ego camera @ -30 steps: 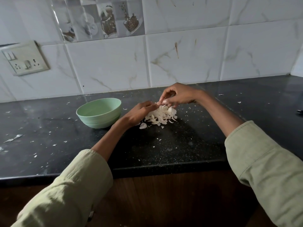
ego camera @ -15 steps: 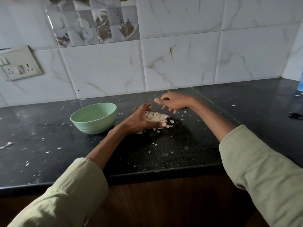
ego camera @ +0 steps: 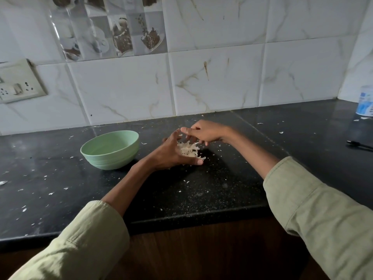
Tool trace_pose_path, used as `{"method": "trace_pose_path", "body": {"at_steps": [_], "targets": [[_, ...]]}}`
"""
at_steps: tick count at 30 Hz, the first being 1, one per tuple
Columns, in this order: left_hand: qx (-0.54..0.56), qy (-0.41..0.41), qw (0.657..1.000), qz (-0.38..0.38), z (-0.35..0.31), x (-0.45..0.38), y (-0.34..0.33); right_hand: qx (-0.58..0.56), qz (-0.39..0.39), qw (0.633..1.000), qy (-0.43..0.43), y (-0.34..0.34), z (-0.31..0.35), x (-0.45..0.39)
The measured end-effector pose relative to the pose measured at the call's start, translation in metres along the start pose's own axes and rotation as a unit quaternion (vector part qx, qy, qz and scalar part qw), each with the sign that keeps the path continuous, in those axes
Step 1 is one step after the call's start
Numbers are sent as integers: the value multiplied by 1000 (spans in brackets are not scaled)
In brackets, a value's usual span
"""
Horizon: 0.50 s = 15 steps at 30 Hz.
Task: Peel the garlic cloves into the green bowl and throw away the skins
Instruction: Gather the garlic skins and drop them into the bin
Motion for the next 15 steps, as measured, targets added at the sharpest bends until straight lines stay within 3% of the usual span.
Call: {"method": "trace_pose_path", "body": {"at_steps": [2,6,10,15], "targets": [[2,-6,1000,-7,1,0,0,49,-50,997,21,2,-5,-4],[-8,0,1000,-21,2,-2,2,76,5,997,6,-24,-1,0],[18,-4,1000,-24,6,-6,1,4,33,999,4,-33,9,-1],[20,-39,998,-37,-2,-6,3,-86,-14,996,29,-28,14,-6]]}}
Point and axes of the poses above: each hand's wrist, its own x-axis away from the middle knuckle, its own y-axis out of the back of the hand, z = x × y, the point moved 8 cm from there along -x, towards the middle knuckle, and after that the axes turned 6 degrees about -x, right-handed, at the moved point
